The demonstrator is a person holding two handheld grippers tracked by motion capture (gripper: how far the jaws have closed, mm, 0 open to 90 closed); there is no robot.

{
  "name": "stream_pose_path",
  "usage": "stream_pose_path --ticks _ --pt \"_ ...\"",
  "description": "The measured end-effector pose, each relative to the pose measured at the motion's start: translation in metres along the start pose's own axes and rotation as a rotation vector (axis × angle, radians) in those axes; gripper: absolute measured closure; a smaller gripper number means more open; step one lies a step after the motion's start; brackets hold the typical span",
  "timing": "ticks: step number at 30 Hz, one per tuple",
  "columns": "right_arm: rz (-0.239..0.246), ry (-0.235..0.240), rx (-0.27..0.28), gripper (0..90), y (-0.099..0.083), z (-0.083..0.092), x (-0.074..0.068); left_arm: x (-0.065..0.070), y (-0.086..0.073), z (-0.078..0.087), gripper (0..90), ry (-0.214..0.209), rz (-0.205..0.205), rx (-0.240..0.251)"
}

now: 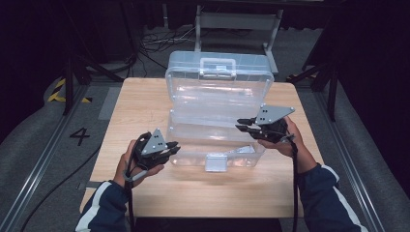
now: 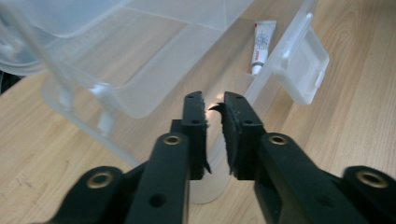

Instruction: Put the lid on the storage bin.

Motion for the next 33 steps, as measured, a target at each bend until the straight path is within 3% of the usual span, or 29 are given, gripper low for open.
stream_pose_path --ticks 4,11,25,29,31,33 --pt "0.004 0.002 0.001 78.9 0.000 0.000 0.000 -0.014 0.002 0.006 89.5 0.033 0.040 0.033" --pt "0.008 -0.003 -0.007 78.7 0.000 0.000 -0.001 -0.040 0.006 0.004 90.0 0.094 0.077 0.058" --pt "0.023 -0.004 -0.021 78.6 0.001 0.000 -0.003 -0.081 0.036 -0.010 90.0 0.099 0.178 0.157" --pt "0.027 0.000 -0.027 78.6 0.001 0.000 -0.004 -0.086 0.048 -0.014 90.0 0.101 0.210 0.170" --pt "0.026 0.000 -0.026 78.6 0.001 0.000 -0.004 -0.087 0.051 -0.016 90.0 0.092 0.211 0.178" --pt "0.025 0.001 -0.026 78.6 0.001 0.000 -0.004 -0.088 0.058 -0.019 90.0 0.111 0.206 0.171"
Point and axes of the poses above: each handheld gripper's, and its own axes: z roughly backward along the jaws, y roughly out of its top, x roughly to its right, the point moved 4 cm from there along -z, roughly forward along the jaws, and after that the axes turned 11 degrees about z, right-handed, at the moved point
